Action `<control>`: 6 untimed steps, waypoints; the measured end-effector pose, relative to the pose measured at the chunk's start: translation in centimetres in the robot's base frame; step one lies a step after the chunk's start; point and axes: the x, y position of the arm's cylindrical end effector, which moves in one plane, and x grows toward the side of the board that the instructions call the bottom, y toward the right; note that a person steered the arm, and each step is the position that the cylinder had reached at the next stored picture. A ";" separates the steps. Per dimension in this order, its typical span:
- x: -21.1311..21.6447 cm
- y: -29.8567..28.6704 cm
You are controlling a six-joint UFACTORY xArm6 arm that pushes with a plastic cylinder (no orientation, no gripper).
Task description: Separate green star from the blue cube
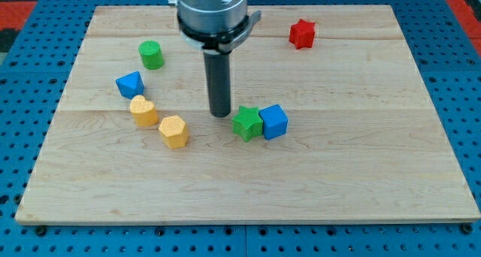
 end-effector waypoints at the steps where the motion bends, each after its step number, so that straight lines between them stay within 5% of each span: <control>1: 8.5 -0.4; 3: 3.9 9.0; 6: 0.3 1.9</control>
